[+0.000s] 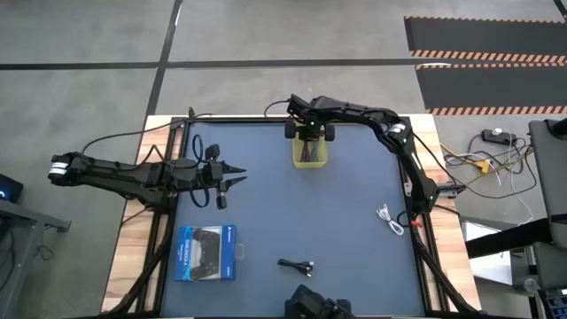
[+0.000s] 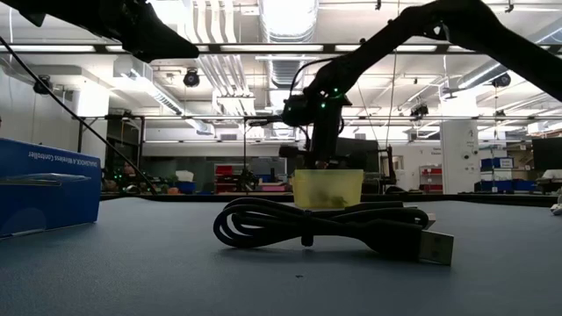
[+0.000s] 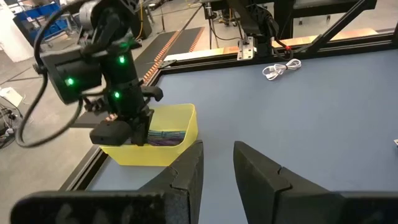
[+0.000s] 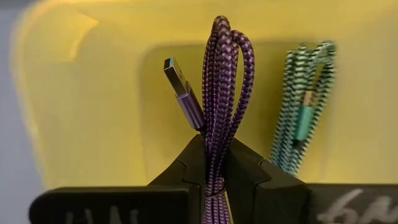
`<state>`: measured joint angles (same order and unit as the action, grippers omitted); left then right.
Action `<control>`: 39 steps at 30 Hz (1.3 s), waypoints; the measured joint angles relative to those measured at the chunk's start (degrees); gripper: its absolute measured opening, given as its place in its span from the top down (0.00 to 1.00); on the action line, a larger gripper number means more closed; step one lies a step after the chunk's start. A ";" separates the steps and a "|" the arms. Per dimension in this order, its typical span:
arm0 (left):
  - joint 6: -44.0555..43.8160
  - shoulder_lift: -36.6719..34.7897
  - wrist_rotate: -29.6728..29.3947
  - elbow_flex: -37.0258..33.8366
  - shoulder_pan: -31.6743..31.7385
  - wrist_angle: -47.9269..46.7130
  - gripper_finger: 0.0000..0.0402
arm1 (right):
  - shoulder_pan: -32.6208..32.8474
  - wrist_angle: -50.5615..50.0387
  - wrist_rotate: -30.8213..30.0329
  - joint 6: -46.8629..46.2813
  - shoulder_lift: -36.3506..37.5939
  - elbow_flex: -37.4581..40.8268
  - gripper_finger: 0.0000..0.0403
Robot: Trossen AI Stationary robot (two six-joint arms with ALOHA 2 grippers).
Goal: Pick and place USB-C Cables
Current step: Put the purple charger cable into the yellow bin, then put the white charger cable into the yellow bin
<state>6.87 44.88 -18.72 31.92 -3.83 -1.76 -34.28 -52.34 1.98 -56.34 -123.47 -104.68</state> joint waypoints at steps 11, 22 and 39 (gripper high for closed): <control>0.00 0.00 0.00 -0.02 0.02 0.00 0.82 | 0.00 1.08 0.46 0.86 -0.74 0.07 0.84; -0.02 0.00 -0.04 -0.02 0.02 0.43 0.82 | 0.00 1.22 0.88 1.91 0.14 0.07 0.69; -5.31 -0.02 -1.46 -0.02 0.00 4.61 0.82 | 5.34 -8.71 -7.21 22.96 16.13 0.23 0.71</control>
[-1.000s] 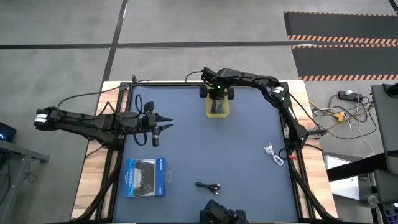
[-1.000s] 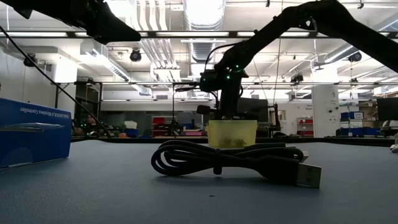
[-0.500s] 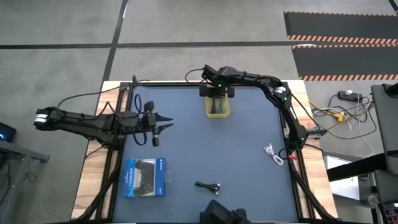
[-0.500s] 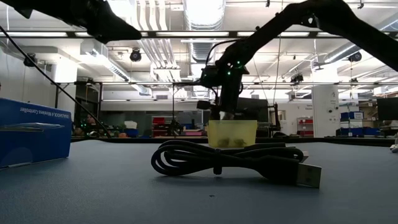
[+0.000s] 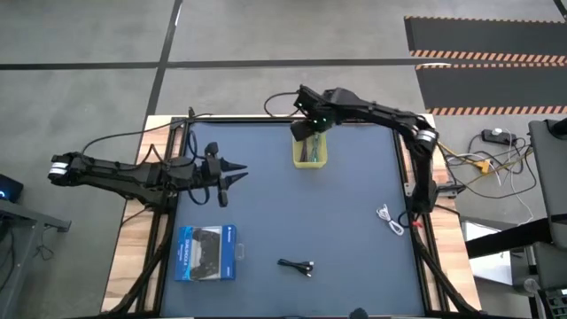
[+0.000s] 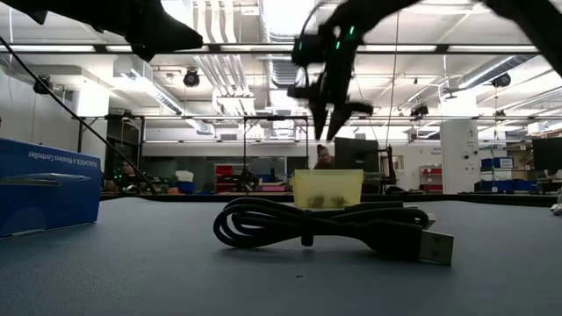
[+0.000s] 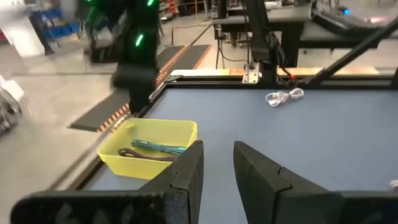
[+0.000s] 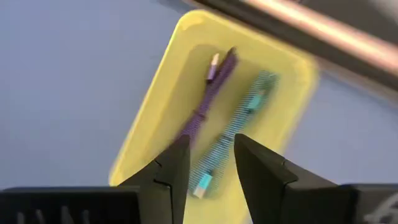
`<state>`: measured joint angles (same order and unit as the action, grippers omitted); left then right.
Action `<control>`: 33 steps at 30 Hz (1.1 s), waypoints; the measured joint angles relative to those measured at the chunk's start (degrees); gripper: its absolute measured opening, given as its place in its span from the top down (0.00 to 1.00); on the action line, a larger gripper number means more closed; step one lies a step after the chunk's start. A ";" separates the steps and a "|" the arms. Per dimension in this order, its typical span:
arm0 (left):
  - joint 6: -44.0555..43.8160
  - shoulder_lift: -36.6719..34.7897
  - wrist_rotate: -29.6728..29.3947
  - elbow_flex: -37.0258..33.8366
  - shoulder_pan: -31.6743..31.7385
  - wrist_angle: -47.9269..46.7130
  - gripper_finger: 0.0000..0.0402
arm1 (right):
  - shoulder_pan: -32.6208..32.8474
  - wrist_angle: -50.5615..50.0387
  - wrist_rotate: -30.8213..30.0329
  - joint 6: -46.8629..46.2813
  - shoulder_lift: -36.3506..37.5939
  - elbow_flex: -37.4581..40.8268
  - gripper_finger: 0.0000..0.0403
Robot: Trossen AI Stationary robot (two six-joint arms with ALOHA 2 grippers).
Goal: Pick and place USB-C Cables
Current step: Put the white charger cable into the yellow bin
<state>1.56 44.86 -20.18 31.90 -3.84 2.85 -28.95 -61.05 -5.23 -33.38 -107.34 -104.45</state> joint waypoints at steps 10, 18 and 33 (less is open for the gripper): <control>-11.12 5.33 0.02 -0.09 0.00 5.09 0.82 | 16.22 3.48 -13.85 8.26 17.58 12.30 0.77; -13.37 15.39 1.86 0.01 -0.02 18.83 0.82 | 28.87 24.86 -14.40 13.84 30.92 35.31 0.83; -16.33 24.02 5.22 0.11 -3.56 25.90 0.82 | 44.37 68.29 -14.12 19.20 40.54 68.32 0.84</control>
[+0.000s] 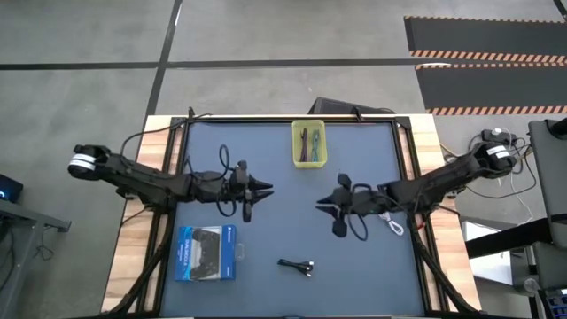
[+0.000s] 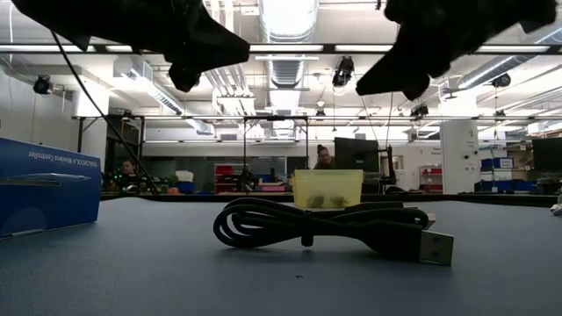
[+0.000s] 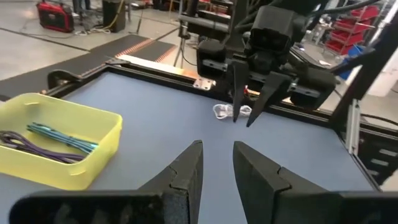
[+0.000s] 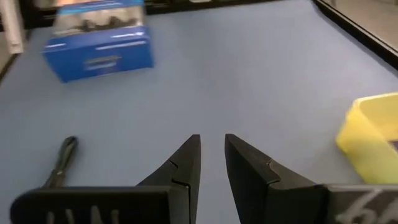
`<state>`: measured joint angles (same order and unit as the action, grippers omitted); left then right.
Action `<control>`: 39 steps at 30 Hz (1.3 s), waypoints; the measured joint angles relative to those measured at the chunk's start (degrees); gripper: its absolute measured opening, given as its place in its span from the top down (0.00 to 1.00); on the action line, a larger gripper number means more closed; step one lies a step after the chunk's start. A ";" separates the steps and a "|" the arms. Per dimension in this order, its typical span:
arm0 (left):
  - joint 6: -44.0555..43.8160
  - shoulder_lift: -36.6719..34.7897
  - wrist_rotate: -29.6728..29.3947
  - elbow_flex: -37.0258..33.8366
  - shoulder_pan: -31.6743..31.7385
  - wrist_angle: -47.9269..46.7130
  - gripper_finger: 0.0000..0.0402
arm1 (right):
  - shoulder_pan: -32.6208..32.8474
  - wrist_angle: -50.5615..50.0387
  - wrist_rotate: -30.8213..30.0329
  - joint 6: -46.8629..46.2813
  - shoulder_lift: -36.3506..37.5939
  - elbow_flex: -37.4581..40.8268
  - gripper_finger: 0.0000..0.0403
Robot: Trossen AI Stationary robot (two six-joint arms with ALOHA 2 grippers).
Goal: Pick and place USB-C Cables
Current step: Put the white charger cable into the yellow bin
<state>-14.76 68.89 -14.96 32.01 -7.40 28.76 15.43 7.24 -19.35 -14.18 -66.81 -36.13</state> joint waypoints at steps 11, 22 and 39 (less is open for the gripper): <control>0.02 0.39 0.44 0.00 -3.98 0.39 0.82 | 2.46 12.75 -0.04 1.21 0.00 7.38 0.84; 0.96 0.35 0.34 0.00 -3.87 0.37 0.82 | 2.46 12.83 -0.13 1.19 -0.02 7.38 0.84; 22.35 -0.63 -10.55 1.95 -3.40 0.81 0.82 | 2.44 4.79 -0.15 -8.09 -0.06 2.50 0.84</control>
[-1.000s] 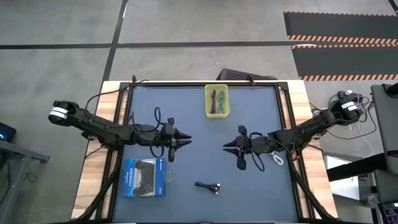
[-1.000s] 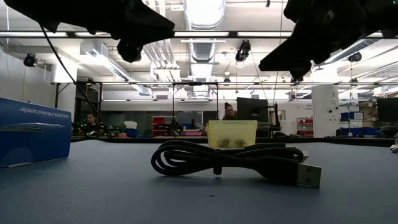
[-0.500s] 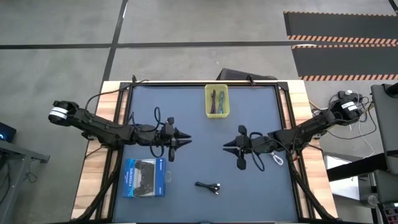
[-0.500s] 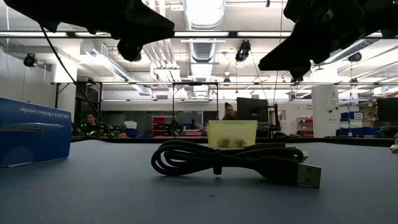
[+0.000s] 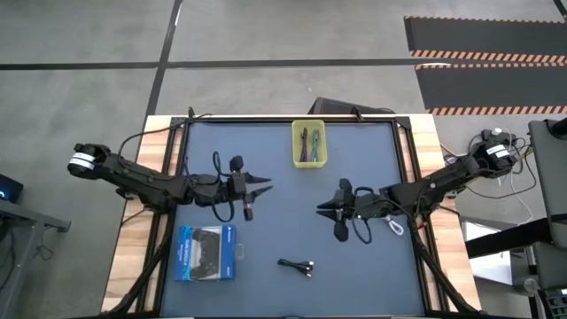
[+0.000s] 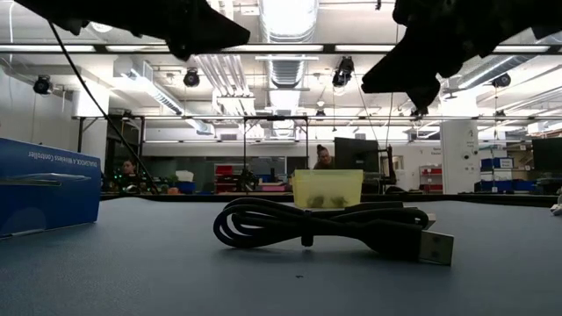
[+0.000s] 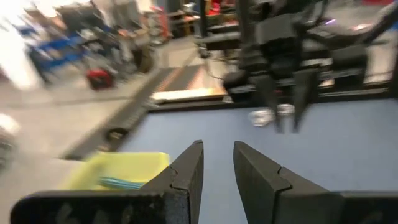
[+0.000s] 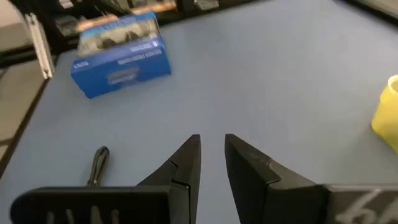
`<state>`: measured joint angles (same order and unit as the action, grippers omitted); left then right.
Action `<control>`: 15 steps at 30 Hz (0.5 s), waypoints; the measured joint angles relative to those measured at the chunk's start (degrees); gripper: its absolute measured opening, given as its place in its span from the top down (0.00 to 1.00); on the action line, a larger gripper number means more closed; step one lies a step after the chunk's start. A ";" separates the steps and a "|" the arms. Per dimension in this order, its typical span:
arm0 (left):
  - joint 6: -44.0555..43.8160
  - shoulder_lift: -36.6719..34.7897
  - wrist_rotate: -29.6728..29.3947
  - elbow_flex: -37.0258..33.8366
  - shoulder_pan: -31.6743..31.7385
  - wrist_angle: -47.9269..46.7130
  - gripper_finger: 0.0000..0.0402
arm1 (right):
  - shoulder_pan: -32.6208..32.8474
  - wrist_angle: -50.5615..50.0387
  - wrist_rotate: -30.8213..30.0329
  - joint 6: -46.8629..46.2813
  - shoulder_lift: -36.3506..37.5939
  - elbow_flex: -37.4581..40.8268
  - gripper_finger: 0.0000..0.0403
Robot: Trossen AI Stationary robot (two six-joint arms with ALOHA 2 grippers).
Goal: Pick and place USB-C Cables
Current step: Put the white charger cable into the yellow bin
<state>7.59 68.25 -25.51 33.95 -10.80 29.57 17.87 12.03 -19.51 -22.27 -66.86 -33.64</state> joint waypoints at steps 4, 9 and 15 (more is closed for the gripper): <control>7.91 -1.16 -2.18 0.64 0.32 0.06 0.82 | 0.00 -10.89 -0.02 -5.83 -0.01 -4.38 0.84; 11.00 -3.57 -2.26 0.13 0.69 -0.01 0.82 | 0.00 -24.82 0.07 -14.71 -0.01 -8.84 0.84; 10.76 -5.24 -2.26 -1.97 0.69 -0.11 0.82 | -0.02 -43.08 2.61 -29.34 -0.01 -11.57 0.84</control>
<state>18.35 63.01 -27.77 31.98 -10.11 29.46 17.85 -31.05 -16.89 -51.61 -66.87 -45.21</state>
